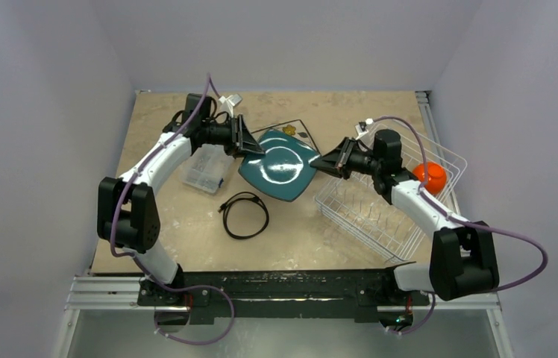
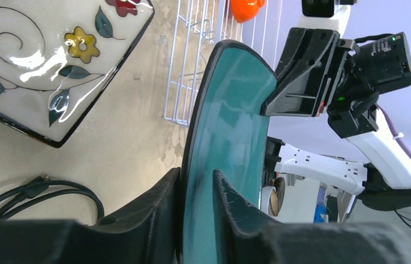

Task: Load the mixed dishes into the dish rack

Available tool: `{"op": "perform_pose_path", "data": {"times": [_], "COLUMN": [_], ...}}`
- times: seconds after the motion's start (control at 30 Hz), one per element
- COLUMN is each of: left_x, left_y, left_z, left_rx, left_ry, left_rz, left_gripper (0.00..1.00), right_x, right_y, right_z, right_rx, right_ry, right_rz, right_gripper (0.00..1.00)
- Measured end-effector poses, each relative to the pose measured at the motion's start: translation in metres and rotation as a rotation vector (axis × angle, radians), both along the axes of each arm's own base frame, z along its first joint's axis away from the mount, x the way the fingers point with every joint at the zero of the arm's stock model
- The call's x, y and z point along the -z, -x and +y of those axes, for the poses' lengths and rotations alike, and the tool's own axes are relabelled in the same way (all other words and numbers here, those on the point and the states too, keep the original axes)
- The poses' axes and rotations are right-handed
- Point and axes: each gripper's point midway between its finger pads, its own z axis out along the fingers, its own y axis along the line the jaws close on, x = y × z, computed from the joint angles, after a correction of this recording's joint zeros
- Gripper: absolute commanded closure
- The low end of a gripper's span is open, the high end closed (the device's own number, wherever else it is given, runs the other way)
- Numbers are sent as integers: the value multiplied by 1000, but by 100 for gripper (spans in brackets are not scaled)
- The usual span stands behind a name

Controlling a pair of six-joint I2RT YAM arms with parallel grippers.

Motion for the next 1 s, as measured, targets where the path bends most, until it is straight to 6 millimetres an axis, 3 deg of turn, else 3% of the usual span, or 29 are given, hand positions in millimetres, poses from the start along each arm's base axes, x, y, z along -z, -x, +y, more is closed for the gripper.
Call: {"op": "perform_pose_path", "data": {"times": [0.1, 0.23, 0.37, 0.5, 0.63, 0.83, 1.0], "left_x": [0, -5, -2, -9, -32, -71, -80], "left_y": [-1, -1, 1, 7, 17, 40, 66], "left_z": [-1, -3, -5, -4, 11, 23, 20], "left_rx": [-2, 12, 12, -9, -78, -141, -127], "left_ry": [13, 41, 41, -11, -119, -253, -363], "left_rz": [2, -15, -19, -78, -223, -475, -603], "left_gripper": [100, 100, 100, 100, 100, 100, 100], "right_x": [0, 5, 5, -5, -14, -13, -41], "right_y": [-1, -1, -1, 2, 5, 15, 28], "right_z": [-3, -7, -12, -20, -30, -56, -90], "right_rx": [7, 13, 27, 45, 59, 118, 242], "right_ry": [3, 30, 122, 221, 298, 466, 608], "right_rz": [-7, -8, -33, -107, -181, -221, -324], "right_gripper": [100, 98, 65, 47, 36, 30, 31]}}
